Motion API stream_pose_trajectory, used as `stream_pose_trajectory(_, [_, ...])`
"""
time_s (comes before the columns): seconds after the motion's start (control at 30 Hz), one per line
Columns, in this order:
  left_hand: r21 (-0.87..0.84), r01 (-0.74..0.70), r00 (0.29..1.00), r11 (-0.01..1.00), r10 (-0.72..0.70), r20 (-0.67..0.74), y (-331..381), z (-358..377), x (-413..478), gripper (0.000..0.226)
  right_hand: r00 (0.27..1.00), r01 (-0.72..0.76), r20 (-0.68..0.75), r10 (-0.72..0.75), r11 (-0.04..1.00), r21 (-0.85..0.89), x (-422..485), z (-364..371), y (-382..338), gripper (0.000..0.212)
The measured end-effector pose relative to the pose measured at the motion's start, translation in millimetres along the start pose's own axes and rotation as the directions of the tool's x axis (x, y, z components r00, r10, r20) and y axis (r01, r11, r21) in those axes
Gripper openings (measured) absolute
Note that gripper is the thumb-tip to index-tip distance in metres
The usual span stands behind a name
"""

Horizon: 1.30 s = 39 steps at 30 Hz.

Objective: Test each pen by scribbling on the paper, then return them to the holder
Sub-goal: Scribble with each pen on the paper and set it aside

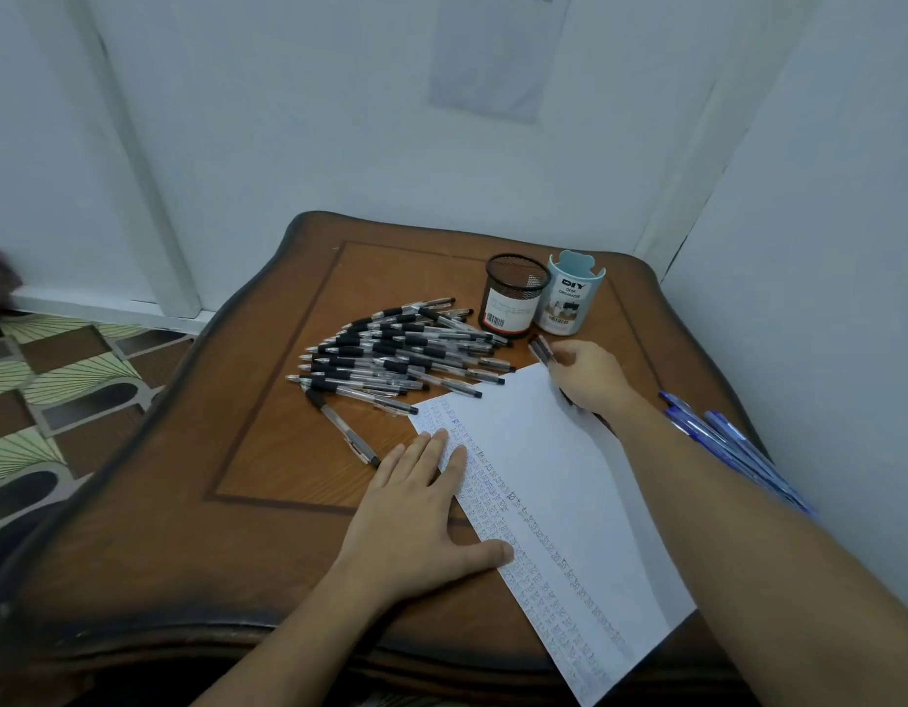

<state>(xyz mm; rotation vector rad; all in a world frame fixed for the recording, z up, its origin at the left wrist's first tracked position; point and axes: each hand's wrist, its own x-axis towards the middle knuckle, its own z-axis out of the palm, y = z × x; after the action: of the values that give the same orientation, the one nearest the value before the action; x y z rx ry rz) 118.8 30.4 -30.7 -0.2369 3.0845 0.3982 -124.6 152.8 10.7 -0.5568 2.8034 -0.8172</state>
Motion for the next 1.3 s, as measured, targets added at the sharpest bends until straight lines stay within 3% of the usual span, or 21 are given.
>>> stream_pose_trajectory(0.1, [-0.004,0.0,1.0,1.0,0.0,-0.001,-0.4,1.6,0.5,0.113,0.965,0.17,-0.156,-0.208,0.959,-0.228,-7.0,10.1,-7.1,0.02])
stream_pose_trajectory(0.2, [-0.002,0.0,1.0,1.0,0.0,-0.007,-0.7,1.7,1.0,0.114,0.908,0.417,-0.016,-0.419,0.906,-0.068,-23.0,25.4,-26.7,0.006])
stream_pose_trajectory(0.3, [-0.019,-0.004,1.0,1.0,0.004,-0.012,-0.7,1.5,0.3,0.113,0.909,0.406,0.117,-0.401,0.913,-0.03,-34.5,44.3,-40.1,0.019])
stream_pose_trajectory(0.47, [-0.014,-0.002,1.0,1.0,0.002,-0.006,-0.1,0.2,0.5,0.114,0.924,0.377,0.071,-0.376,0.926,-0.009,-37.4,47.1,-42.5,0.005])
stream_pose_trajectory(0.57, [0.0,0.0,1.0,1.0,0.0,-0.003,-1.4,2.2,2.2,0.12,0.968,0.236,0.009,-0.252,0.919,0.316,-43.7,32.2,-39.9,0.004])
stream_pose_trajectory(0.63, [0.001,-0.005,1.0,1.0,0.005,-0.004,-2.0,3.2,2.4,0.124,0.995,0.097,-0.037,-0.097,0.74,0.665,-52.9,19.7,-38.5,0.002])
stream_pose_trajectory(0.7, [-0.009,-0.01,1.0,1.0,0.01,-0.007,-1.7,3.3,1.9,0.127,1.0,0.007,-0.015,0.016,0.435,0.901,-64.1,9.4,-35.5,0.007])
stream_pose_trajectory(0.77, [-0.017,-0.006,1.0,1.0,0.006,-0.008,-1.5,3.2,1.3,0.125,0.998,-0.025,0.013,0.06,0.198,0.98,-74.9,2.3,-31.6,0.011])
stream_pose_trajectory(0.83, [-0.01,-0.003,1.0,1.0,0.003,-0.005,-1.6,3.6,1.1,0.121,0.997,-0.021,0.016,0.074,0.064,0.998,-84.2,-2.1,-30.0,0.012])
stream_pose_trajectory(1.07, [0.008,0.001,1.0,1.0,-0.001,-0.007,-1.5,4.8,2.5,0.124,1.0,0.007,-0.013,0.025,0.217,0.976,-98.9,-6.8,-28.5,0.024])
stream_pose_trajectory(1.23, [0.002,0.003,1.0,1.0,-0.003,0.001,-1.1,4.0,2.6,0.126,1.0,0.0,0.006,-0.023,0.224,0.975,-108.0,-8.5,-27.6,0.013])
stream_pose_trajectory(1.3, [0.0,0.002,1.0,1.0,-0.002,-0.006,-1.7,4.9,2.6,0.125,0.998,0.023,-0.009,-0.059,0.236,0.972,-110.9,-8.7,-24.6,0.022])
